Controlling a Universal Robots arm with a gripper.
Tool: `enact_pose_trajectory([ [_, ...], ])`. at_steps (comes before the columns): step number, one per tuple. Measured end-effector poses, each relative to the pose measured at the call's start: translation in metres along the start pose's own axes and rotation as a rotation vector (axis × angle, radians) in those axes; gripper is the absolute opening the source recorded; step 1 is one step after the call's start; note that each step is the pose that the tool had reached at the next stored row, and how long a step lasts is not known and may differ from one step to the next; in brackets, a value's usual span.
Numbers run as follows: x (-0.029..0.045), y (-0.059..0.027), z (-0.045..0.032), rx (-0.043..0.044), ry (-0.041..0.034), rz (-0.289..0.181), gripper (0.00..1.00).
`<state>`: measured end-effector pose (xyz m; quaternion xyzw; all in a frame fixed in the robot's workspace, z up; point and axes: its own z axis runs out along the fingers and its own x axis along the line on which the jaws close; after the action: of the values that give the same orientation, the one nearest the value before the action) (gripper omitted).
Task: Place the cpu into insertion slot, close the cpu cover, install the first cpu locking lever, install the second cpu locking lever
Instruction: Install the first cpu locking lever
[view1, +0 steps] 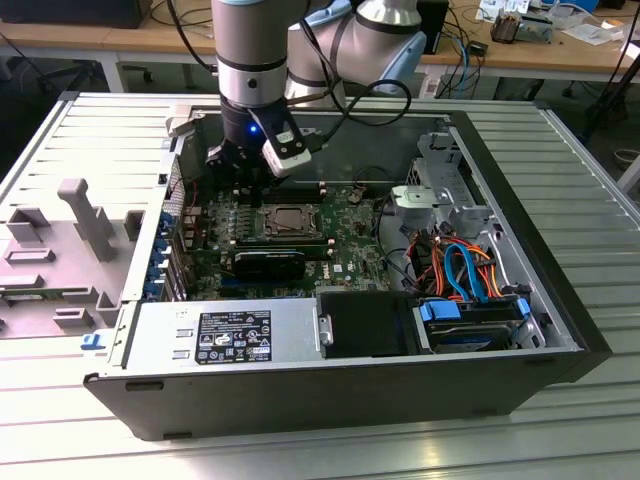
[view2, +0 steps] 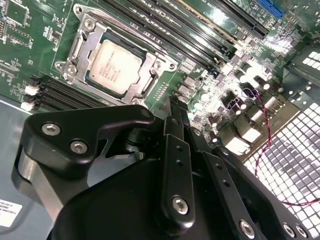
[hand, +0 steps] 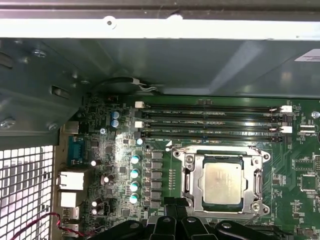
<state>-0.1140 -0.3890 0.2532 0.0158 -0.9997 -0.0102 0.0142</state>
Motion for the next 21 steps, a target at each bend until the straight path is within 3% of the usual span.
enact_pose_trajectory([
  [8,0.0077,0.0002,0.0002,-0.0007,0.0000,0.000,0.11],
  [21,0.0294,0.0010,0.0008,-0.0077,-0.0007,0.000,0.11],
])
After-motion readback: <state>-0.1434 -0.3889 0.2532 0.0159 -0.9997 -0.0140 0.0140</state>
